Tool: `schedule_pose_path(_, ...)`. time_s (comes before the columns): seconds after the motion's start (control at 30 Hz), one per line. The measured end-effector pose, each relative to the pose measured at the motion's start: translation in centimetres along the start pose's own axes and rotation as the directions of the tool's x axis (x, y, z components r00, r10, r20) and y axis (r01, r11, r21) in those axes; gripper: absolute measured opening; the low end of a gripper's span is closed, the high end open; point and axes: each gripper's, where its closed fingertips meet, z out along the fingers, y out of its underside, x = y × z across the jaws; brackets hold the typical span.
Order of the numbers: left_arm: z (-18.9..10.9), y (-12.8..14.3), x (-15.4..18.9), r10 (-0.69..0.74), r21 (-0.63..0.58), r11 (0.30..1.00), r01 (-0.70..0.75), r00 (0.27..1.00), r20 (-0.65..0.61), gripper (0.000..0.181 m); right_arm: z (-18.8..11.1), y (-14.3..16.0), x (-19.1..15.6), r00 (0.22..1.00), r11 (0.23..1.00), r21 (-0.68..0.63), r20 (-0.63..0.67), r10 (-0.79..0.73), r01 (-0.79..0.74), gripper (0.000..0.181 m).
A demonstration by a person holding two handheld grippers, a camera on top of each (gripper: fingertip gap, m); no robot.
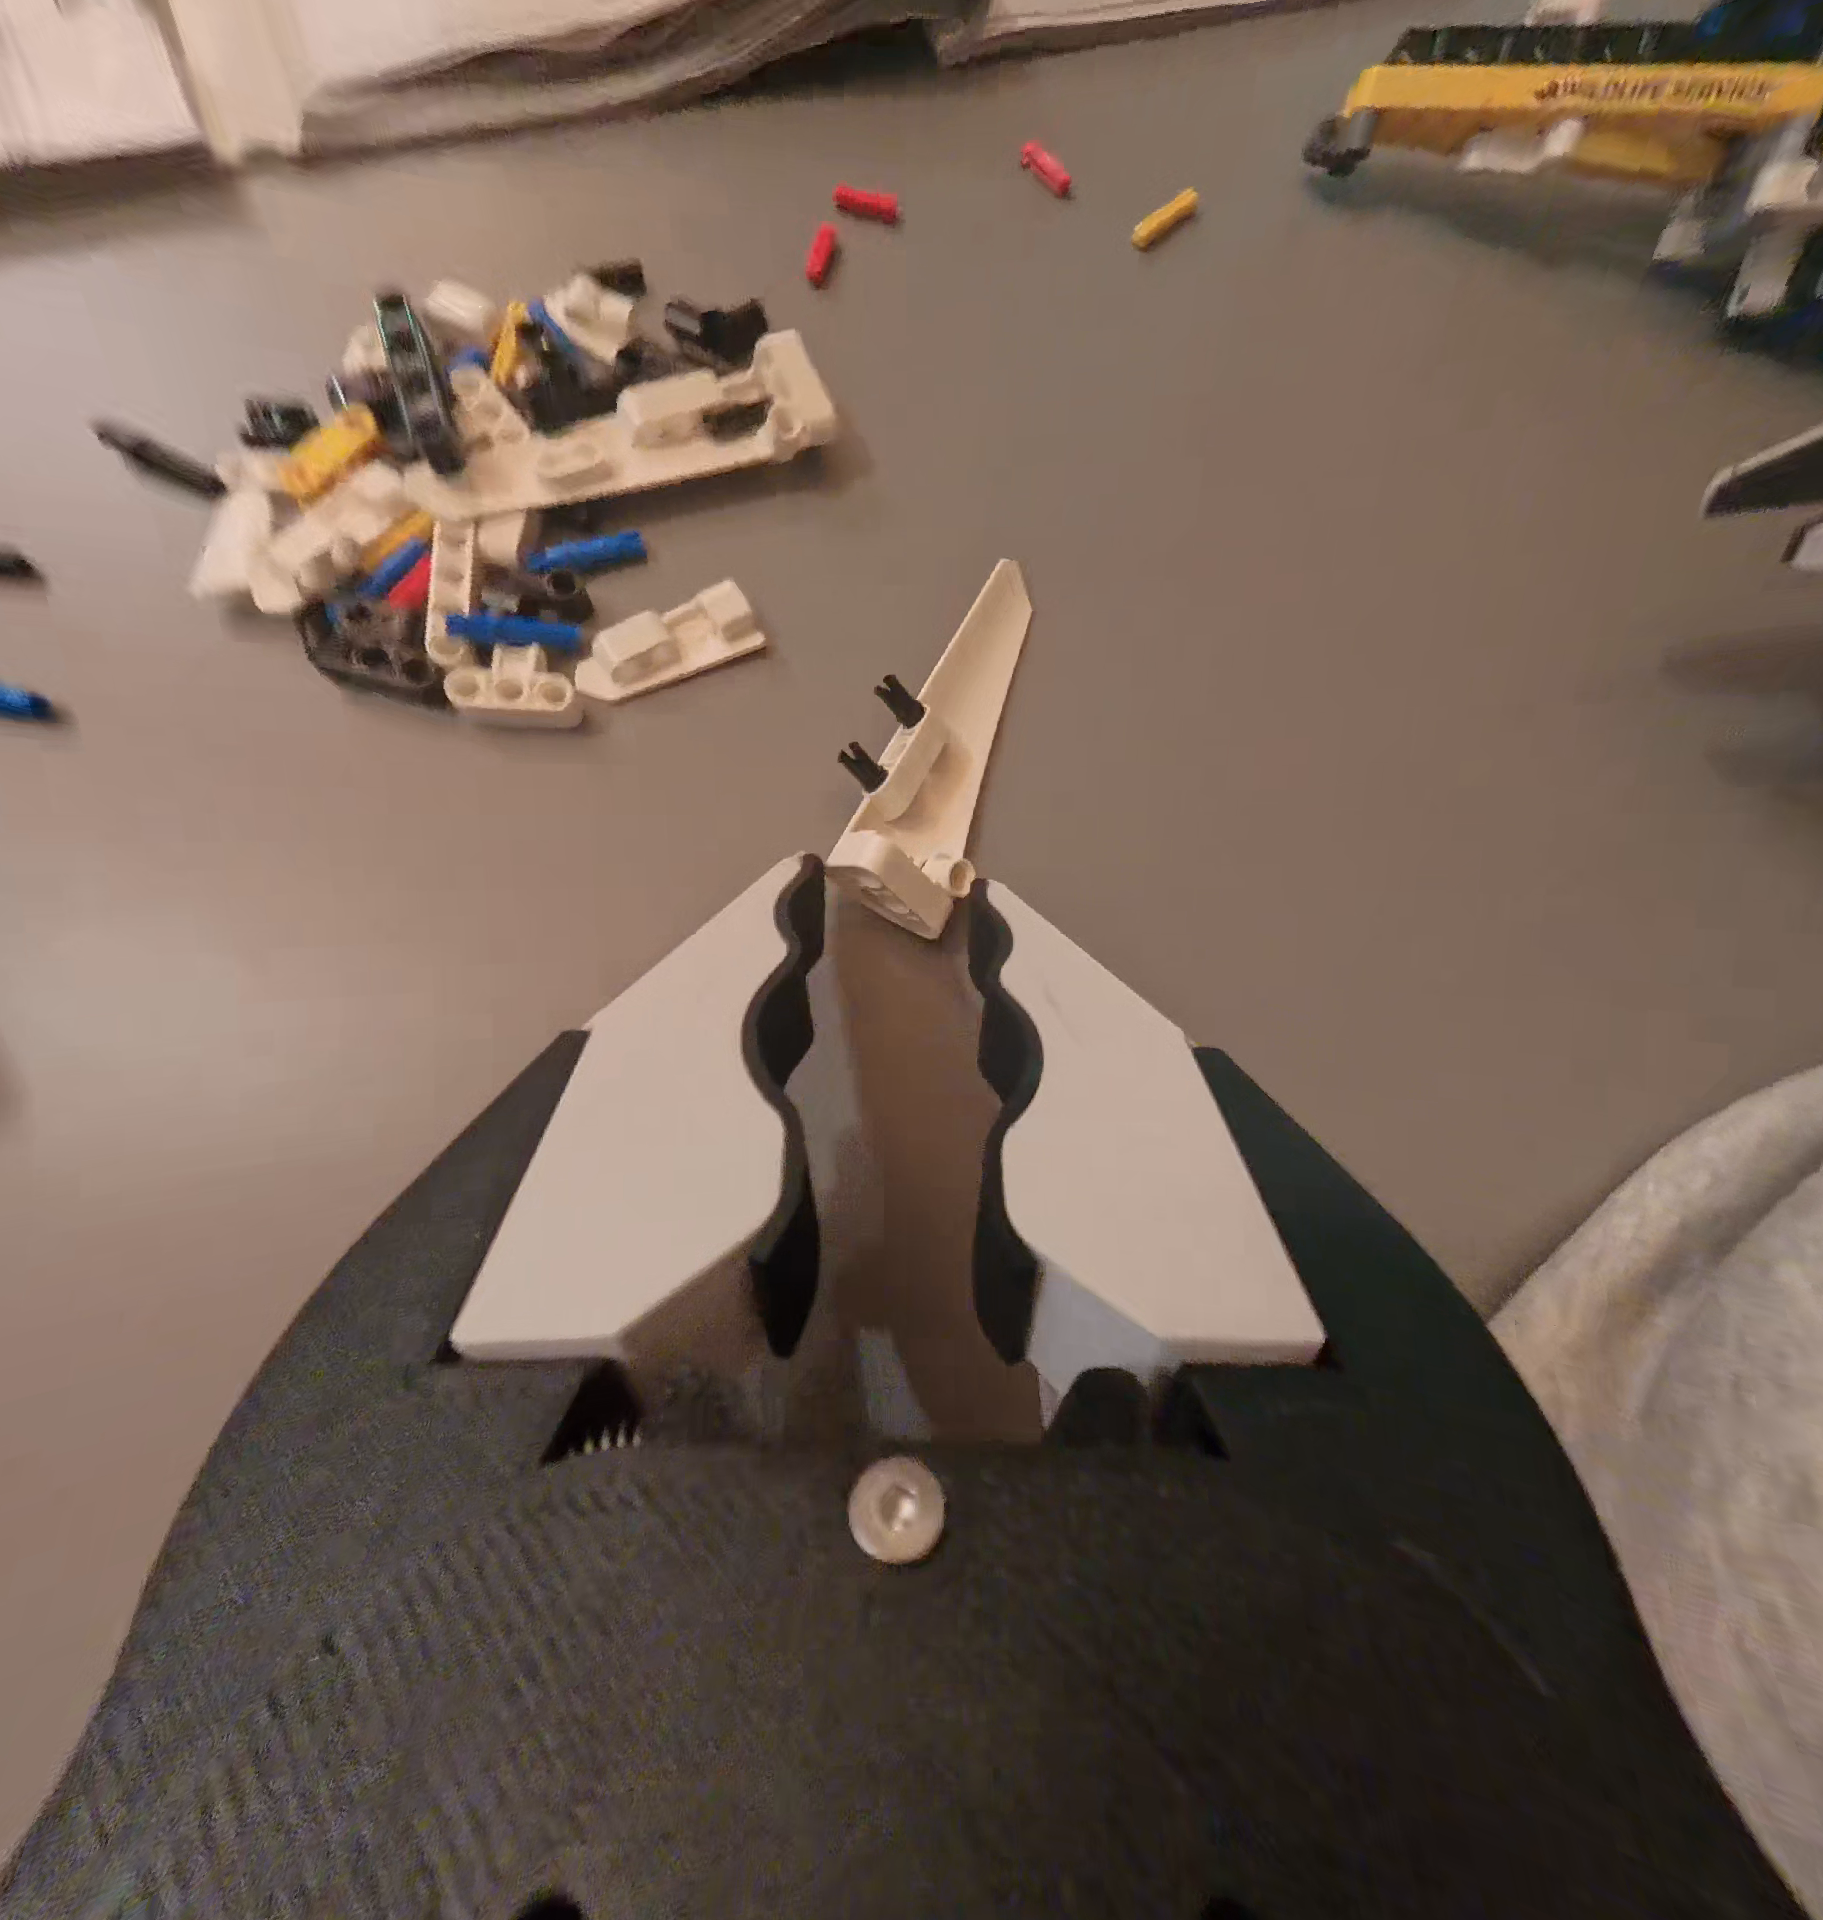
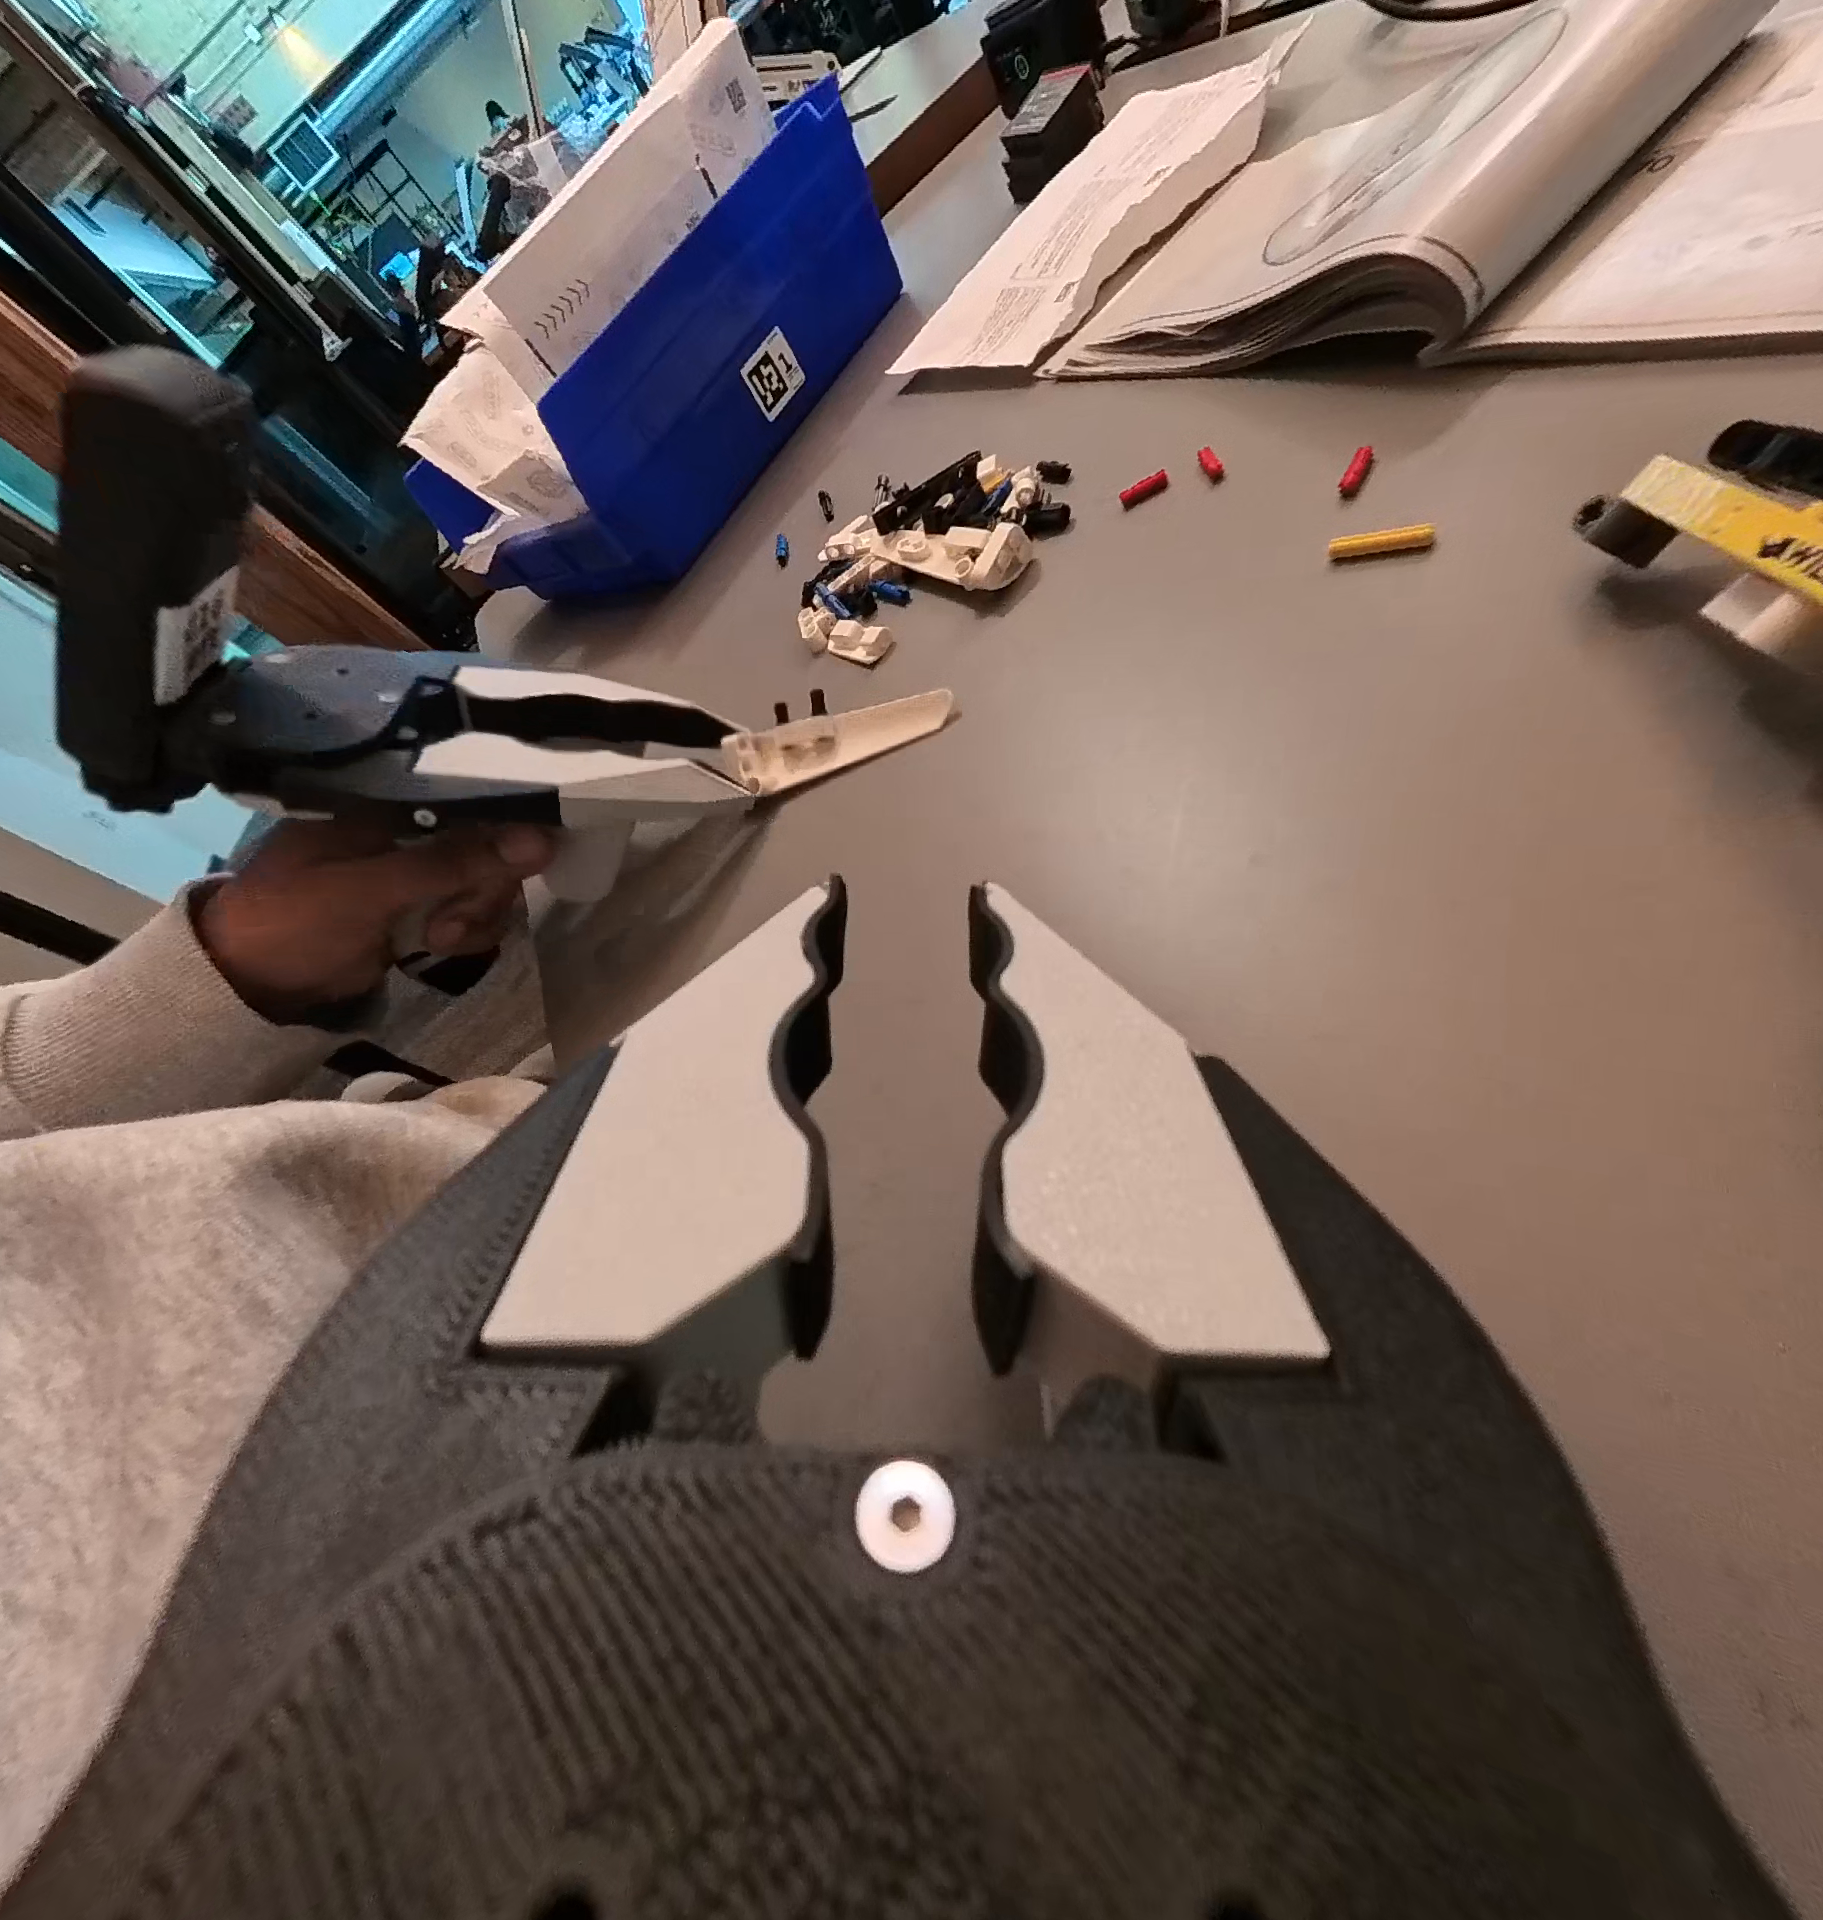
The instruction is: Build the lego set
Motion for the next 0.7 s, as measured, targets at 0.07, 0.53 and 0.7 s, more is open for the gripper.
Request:
schedule_pose_path(0.07, -0.2, -0.5, 0.2, 0.153, 0.033, 0.987, -0.155, 0.985, 0.075, 0.025, 0.0, 0.1, 0.0, 1.000, 1.000, -0.003, -0.002, -0.006, 0.006, 0.022)
schedule_pose_path(0.53, -1.3, -3.5, 9.6, 0.593, 0.295, 0.755, -0.585, 0.802, 0.073, 0.022, 1.2, 0.9, -4.0, 0.985, 1.000, -0.024, 0.172, -0.001, 0.006, 0.027)
schedule_pose_path(0.7, -1.2, -3.4, 12.2, 0.685, 0.337, 0.672, -0.659, 0.726, 0.053, 0.021, 1.2, 0.8, -4.5, 0.970, 0.996, -0.012, 0.229, 0.084, -0.083, 0.028)
